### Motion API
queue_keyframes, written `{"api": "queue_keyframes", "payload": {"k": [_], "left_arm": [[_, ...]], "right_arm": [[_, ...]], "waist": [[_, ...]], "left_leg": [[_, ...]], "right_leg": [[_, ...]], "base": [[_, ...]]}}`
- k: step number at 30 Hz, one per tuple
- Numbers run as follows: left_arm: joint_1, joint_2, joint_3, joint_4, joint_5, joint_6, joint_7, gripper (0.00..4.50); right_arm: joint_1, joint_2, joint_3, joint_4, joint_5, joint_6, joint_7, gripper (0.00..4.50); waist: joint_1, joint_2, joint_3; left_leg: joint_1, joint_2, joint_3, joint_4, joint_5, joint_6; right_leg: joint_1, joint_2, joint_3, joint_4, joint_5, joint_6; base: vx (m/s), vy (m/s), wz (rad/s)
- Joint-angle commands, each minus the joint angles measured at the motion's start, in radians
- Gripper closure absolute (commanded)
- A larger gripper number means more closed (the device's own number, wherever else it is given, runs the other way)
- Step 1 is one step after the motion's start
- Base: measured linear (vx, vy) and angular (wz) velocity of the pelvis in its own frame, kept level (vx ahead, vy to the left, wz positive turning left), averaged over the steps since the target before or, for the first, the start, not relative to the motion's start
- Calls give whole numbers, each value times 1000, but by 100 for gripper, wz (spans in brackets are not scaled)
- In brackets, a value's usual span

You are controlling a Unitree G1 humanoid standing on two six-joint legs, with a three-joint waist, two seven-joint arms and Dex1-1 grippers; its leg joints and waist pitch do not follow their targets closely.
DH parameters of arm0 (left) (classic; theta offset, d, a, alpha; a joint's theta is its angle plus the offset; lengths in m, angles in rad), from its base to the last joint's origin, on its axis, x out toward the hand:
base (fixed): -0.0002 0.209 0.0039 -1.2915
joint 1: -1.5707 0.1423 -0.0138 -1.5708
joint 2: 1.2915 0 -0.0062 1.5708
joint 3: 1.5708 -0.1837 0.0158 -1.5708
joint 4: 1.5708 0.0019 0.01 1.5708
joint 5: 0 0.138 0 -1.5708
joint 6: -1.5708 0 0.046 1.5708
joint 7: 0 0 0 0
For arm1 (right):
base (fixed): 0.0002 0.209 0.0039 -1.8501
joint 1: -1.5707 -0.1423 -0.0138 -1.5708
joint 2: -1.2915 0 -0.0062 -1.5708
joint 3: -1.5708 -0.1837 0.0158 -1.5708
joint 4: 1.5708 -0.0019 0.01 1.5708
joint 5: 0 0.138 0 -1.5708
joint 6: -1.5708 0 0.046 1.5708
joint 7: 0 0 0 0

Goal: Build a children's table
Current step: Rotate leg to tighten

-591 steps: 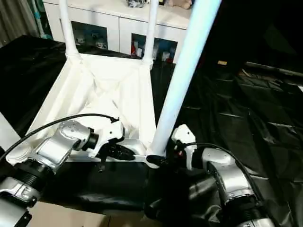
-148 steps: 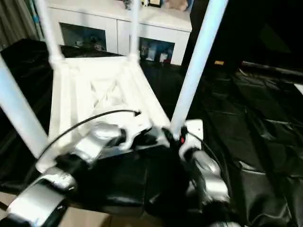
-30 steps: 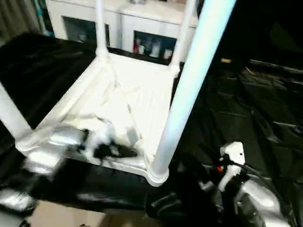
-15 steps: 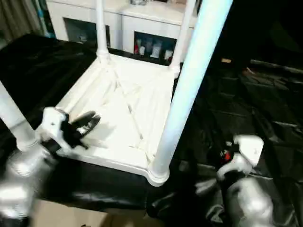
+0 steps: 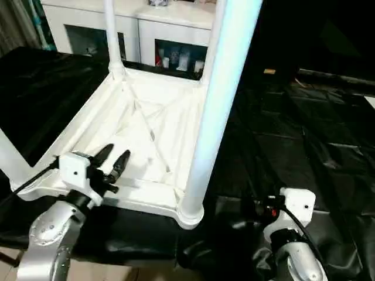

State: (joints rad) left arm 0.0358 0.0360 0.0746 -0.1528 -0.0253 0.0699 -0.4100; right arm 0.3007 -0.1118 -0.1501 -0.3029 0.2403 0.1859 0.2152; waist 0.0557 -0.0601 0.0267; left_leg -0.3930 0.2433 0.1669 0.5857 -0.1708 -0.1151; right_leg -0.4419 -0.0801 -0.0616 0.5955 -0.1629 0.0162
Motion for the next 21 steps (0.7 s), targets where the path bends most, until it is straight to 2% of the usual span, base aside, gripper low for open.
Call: {"api": "queue_keyframes", "payload": {"k": [1, 2, 3, 4, 5, 6, 7, 8, 9, 10, 11, 12, 13, 14, 15, 16, 17, 19, 20, 21], "left_arm": [[18, 5, 13, -19, 6, 13, 22, 170], [19, 6, 14, -19, 6, 13, 21, 158], [49, 30, 19, -36, 9, 19, 1, 151], [67, 42, 18, -49, 9, 17, -12, 148], [95, 51, 15, -77, 1, 28, -21, 145], [107, 55, 10, -90, -6, 39, -22, 131], [107, 55, 10, -90, -6, 39, -22, 131], [117, 60, -2, -94, -5, 41, -21, 108], [119, 67, -13, -88, -10, 39, -29, 108], [119, 70, -22, -82, -13, 36, -34, 102], [119, 74, -35, -70, -20, 29, -43, 94], [117, 76, -43, -58, -16, 26, -43, 94], [114, 79, -45, -50, -14, 23, -43, 94], [103, 81, -49, -30, -12, 13, -44, 94], [103, 81, -49, -30, -12, 13, -44, 94], [97, 81, -56, -22, -4, 7, -42, 94], [91, 76, -65, -19, -3, -2, -32, 94], [102, 68, -52, -25, -32, -6, -34, 94], [109, 65, -48, -30, -42, -7, -35, 94], [133, 54, -16, -29, -109, -21, -57, 94]], "right_arm": [[11, 6, -3, -16, 6, 12, -1, 0], [13, 7, -4, -17, 7, 13, -1, 0], [46, 13, -3, -29, 17, 12, 6, 0], [68, 14, 2, -32, 14, 8, 10, 0], [106, 14, 11, -38, 14, -1, 14, 0], [124, 16, 17, -40, 14, -7, 16, 0], [124, 16, 17, -40, 14, -7, 16, 0], [144, 20, 26, -39, 3, -19, 12, 0], [151, 22, 36, -43, -3, -21, 13, 0], [155, 22, 41, -43, -5, -23, 14, 0], [162, 20, 53, -46, -17, -28, 21, 0], [167, 12, 62, -54, -19, -28, 36, 0], [169, 8, 68, -60, -18, -25, 44, 0], [172, -4, 80, -76, -3, -18, 72, 0], [172, -4, 80, -76, -3, -18, 72, 0], [176, -19, 88, -88, 15, -15, 102, 0], [193, -55, 108, -106, 50, -8, 173, 0], [209, -86, 138, -122, 49, -23, 220, 0], [213, -95, 144, -129, 50, -27, 232, 0], [208, -102, 162, -132, 50, -36, 248, 0]], "waist": [[-4, 1, -64], [-2, 4, -65], [-3, 15, -46], [-9, 23, -23], [-26, 34, -7], [-45, 44, 7], [-52, 56, 21], [-25, 82, 24], [49, 106, 24], [37, 68, 12], [34, 30, 12], [27, 15, 21], [42, 29, 5], [43, 30, 9], [47, 34, 9], [49, 46, 9], [44, 53, 7], [43, 56, 6], [44, 63, 6], [43, 72, 7]], "left_leg": [[-20, -53, 31, -30, 127, 211], [-21, -50, 31, -29, 79, 224], [-10, -37, 33, -44, -178, 202], [25, -26, 22, -51, -485, 111], [66, -33, 7, -43, -656, 28], [83, -26, -7, -54, -735, 11], [71, -5, -16, -93, -812, 10], [-16, 45, -21, -193, -911, 12], [-62, 16, 39, -207, -987, -32], [-7, 38, 30, -195, -896, 4], [86, -24, 4, -48, -634, -34], [58, -36, -13, 17, -411, 0], [44, -27, -24, -14, -337, 3], [25, -29, -21, -54, -312, -10], [30, -33, -19, -61, -329, -14], [39, -32, -19, -66, -348, -15], [31, -27, -22, -80, -360, -6], [23, -24, -24, -94, -363, 1], [33, -23, -23, -95, -382, 2], [43, -22, -24, -94, -414, -1]], "right_leg": [[44, 3, 7, -53, 293, -211], [40, 0, 5, -60, 231, -219], [30, -5, -1, -90, -102, -200], [17, -11, -17, -116, -535, -97], [-9, -1, -53, -172, -782, 38], [7, 16, -105, -212, -785, 92], [37, 26, -134, -193, -711, 81], [141, 14, -104, -2, -506, 14], [163, 18, -94, 91, -218, -55], [147, -11, 9, 118, -363, -9], [23, -108, 56, -98, -820, 41], [27, -132, 65, -145, -1038, 59], [64, -130, 67, -131, -986, 38], [77, -86, 42, -112, -862, 32], [74, -71, 38, -109, -817, 32], [68, -69, 41, -110, -779, 23], [82, -58, 41, -102, -655, -10], [98, -52, 33, -100, -603, -11], [91, -56, 34, -107, -606, -22], [86, -61, 33, -114, -627, -31]], "base": [[-64, 13, -1], [-64, 13, -1], [-91, 29, -1], [-112, 43, -2], [-112, 43, -2], [-90, 49, -4], [-129, 44, -11], [-129, 44, -11], [-144, 17, -4], [-27, -81, 5], [-27, -81, 5], [-46, -74, -11], [-98, 23, -15], [-98, 23, -15], [-61, 13, 2], [-61, -2, 7], [-61, -2, 7], [-17, 27, -2], [-33, 53, -5], [-35, 53, -2]]}}
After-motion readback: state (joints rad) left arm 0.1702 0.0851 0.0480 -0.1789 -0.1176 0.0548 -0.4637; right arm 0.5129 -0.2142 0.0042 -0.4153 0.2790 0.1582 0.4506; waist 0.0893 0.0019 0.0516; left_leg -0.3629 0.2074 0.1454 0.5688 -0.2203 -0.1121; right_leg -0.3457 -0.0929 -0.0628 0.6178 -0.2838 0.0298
